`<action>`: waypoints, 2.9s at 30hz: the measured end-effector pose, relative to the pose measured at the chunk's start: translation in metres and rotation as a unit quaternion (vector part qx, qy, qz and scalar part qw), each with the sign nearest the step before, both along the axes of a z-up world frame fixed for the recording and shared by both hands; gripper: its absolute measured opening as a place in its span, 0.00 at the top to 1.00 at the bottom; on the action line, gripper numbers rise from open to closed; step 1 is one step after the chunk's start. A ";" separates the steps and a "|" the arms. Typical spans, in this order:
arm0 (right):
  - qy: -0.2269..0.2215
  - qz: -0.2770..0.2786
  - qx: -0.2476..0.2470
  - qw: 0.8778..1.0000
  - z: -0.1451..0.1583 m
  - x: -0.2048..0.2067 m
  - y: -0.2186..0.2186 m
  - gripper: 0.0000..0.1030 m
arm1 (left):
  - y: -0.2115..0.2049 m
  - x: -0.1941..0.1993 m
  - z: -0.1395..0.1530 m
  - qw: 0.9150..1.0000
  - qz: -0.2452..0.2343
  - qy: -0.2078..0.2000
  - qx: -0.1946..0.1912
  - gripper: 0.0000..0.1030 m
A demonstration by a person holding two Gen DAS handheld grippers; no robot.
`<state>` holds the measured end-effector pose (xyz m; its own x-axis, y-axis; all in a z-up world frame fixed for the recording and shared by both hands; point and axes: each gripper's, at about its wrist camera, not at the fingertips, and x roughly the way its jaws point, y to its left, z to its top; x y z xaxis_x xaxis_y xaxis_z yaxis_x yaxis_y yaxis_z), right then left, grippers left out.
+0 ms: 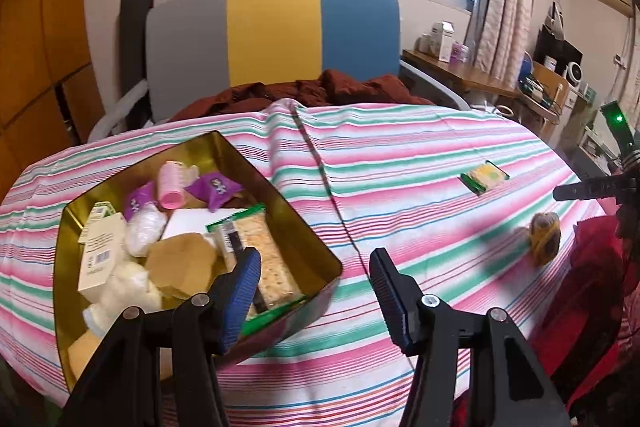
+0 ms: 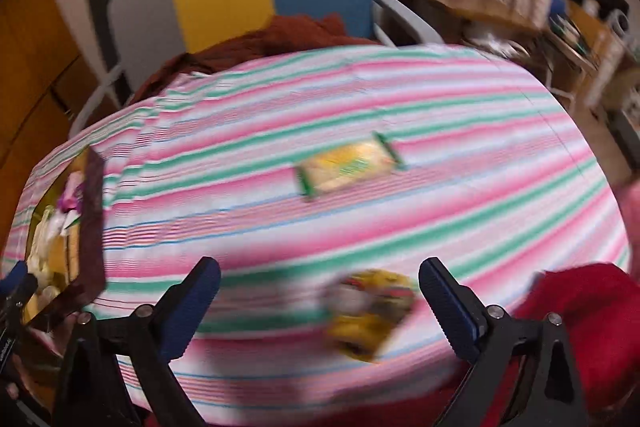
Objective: Organize objects
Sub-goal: 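Grasp the yellow knit item with the right gripper, then grasp the WEIDAN cracker packet with the left gripper while the right gripper holds the yellow item, then carry the WEIDAN packet and yellow knit item over the gold tray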
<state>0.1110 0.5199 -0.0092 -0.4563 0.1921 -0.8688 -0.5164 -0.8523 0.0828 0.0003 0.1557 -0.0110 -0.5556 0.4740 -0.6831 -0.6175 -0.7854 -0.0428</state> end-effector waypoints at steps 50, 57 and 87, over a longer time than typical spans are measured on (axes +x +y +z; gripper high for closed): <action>0.052 0.005 -0.110 0.993 -0.031 0.020 0.048 0.57 | 0.328 -0.019 -0.053 0.930 -0.355 -0.054 -0.084 0.44; 0.054 0.012 -0.108 0.993 -0.031 0.019 0.044 0.57 | 0.371 -0.023 -0.083 0.911 -0.389 -0.060 -0.120 0.44; -0.008 0.063 -0.052 0.997 -0.037 0.003 0.029 0.55 | 0.153 0.008 -0.088 0.985 -0.149 -0.051 -0.073 0.51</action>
<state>0.1136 0.5485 -0.0460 -0.4578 0.0418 -0.8881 -0.4077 -0.8976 0.1679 0.0084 0.3087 -0.0990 -0.3321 0.4976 -0.8013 -0.8200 -0.5722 -0.0155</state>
